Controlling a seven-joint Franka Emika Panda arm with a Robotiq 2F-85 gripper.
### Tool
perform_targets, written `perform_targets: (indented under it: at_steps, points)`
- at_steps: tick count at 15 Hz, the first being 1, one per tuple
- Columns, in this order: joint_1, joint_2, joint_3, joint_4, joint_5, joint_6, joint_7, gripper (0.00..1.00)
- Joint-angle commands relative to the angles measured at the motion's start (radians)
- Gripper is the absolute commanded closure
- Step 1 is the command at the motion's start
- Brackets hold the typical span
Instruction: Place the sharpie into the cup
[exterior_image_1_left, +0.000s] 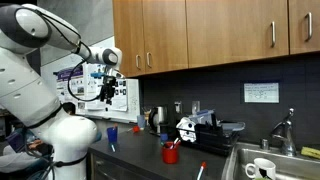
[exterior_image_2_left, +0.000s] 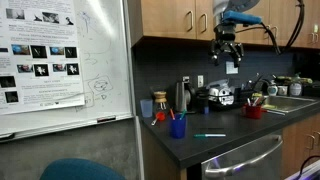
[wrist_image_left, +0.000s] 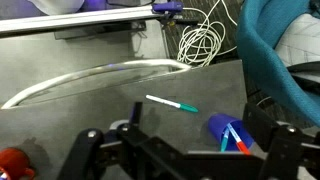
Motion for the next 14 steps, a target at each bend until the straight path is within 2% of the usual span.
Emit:
perform_targets:
  at_steps: [1, 4, 7, 14]
  points:
    - [-0.017, -0.001, 0.012, 0.003, 0.006, -0.005, -0.007, 0.00]
    - [-0.017, -0.001, 0.012, 0.003, 0.006, -0.005, -0.007, 0.00]
    - [-0.027, 0.057, 0.033, 0.010, -0.018, 0.033, -0.011, 0.00]
    - [-0.054, 0.196, 0.079, -0.049, -0.147, 0.257, 0.058, 0.00]
